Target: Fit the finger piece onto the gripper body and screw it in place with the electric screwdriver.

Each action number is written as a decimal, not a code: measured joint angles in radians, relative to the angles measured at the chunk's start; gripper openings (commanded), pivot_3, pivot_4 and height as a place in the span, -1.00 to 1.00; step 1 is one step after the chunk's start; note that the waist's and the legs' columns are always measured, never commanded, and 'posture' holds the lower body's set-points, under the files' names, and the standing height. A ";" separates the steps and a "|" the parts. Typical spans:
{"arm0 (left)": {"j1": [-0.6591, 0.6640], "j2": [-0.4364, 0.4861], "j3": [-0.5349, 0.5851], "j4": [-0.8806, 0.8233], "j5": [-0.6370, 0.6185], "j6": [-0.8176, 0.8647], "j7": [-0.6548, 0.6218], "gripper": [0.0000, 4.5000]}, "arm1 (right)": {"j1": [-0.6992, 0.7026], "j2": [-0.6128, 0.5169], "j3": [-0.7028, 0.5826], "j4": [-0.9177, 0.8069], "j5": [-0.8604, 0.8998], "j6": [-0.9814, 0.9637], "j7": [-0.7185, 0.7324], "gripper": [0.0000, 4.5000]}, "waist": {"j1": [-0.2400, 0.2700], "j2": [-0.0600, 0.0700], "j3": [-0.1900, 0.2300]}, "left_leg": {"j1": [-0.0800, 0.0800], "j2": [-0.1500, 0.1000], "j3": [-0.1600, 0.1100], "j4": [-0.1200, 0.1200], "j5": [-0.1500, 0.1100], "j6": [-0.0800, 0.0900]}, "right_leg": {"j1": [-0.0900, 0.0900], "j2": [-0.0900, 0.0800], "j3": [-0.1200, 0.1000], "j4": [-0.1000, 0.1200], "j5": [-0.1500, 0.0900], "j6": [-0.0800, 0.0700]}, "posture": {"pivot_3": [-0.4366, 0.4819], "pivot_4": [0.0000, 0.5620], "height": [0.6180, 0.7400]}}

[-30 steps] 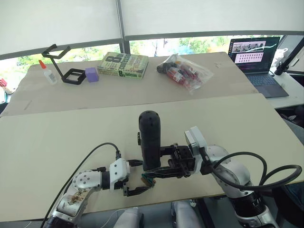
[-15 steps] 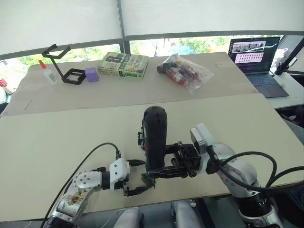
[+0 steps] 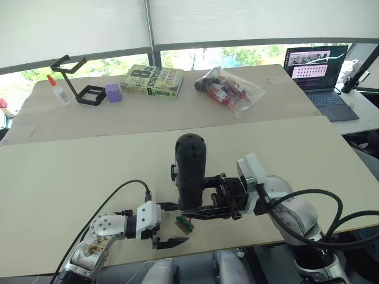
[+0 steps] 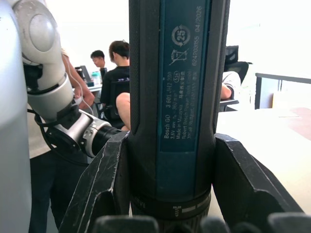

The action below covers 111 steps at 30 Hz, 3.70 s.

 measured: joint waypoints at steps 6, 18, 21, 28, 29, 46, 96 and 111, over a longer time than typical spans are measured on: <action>0.001 0.005 0.000 0.010 -0.001 -0.021 -0.008 1.00 | 0.000 0.006 0.008 0.010 -0.015 -0.006 0.007 -0.14 | -0.001 0.000 0.000 | 0.000 0.000 0.000 0.000 0.000 0.000 | 0.000 0.000 0.000 0.000 0.000 0.000 | -0.05 -0.47 1.00; 0.019 0.006 -0.003 0.023 0.000 -0.058 -0.003 1.00 | 0.000 0.003 0.011 0.020 -0.042 -0.016 0.015 -0.14 | -0.003 0.000 0.000 | 0.000 0.000 0.000 0.000 0.000 0.000 | 0.000 0.000 0.000 0.000 0.000 0.000 | -0.05 -0.47 1.00; 0.021 0.006 -0.003 0.023 0.000 -0.060 0.000 1.00 | 0.000 0.003 0.012 0.021 -0.043 -0.016 0.019 -0.14 | -0.003 0.000 0.000 | 0.000 0.000 0.000 0.000 0.000 0.000 | 0.000 0.000 0.000 0.000 0.000 0.000 | -0.05 -0.47 1.00; 0.023 0.007 -0.004 0.023 0.000 -0.059 0.000 1.00 | 0.002 0.003 0.013 0.021 -0.044 -0.016 0.025 -0.14 | -0.003 0.000 0.000 | 0.000 0.000 0.000 0.000 0.000 0.000 | 0.000 0.000 0.000 0.000 0.000 0.000 | -0.05 -0.47 1.00; 0.023 0.007 -0.004 0.022 0.000 -0.059 0.000 1.00 | 0.002 0.003 0.014 0.021 -0.044 -0.016 0.026 -0.14 | -0.003 0.000 0.000 | 0.000 0.000 0.000 0.000 0.000 0.000 | 0.000 0.000 0.000 0.000 0.000 0.000 | -0.05 -0.47 1.00; 0.024 0.010 -0.006 0.016 0.000 -0.051 0.006 1.00 | 0.003 0.002 0.018 0.023 -0.066 -0.016 0.026 -0.14 | -0.003 0.000 0.000 | 0.000 0.000 0.000 0.000 0.000 0.000 | 0.000 0.000 0.000 0.000 0.000 0.000 | -0.05 -0.47 1.00; 0.025 0.014 0.008 -0.010 -0.053 0.013 0.007 1.00 | -0.041 -0.074 -0.056 0.008 0.041 0.013 0.004 -0.14 | -0.002 0.000 0.000 | 0.000 0.000 0.000 0.000 0.000 0.000 | -0.001 0.000 0.000 0.000 0.000 0.000 | -0.05 -0.47 1.00; 0.017 0.030 0.157 -0.215 -0.320 0.155 0.018 1.00 | -0.083 -0.181 -0.230 -0.087 0.199 0.107 -0.106 -0.14 | 0.000 -0.001 0.001 | -0.002 0.001 0.000 0.000 0.000 0.000 | -0.001 0.000 0.000 0.000 0.000 0.000 | -0.05 -0.47 1.00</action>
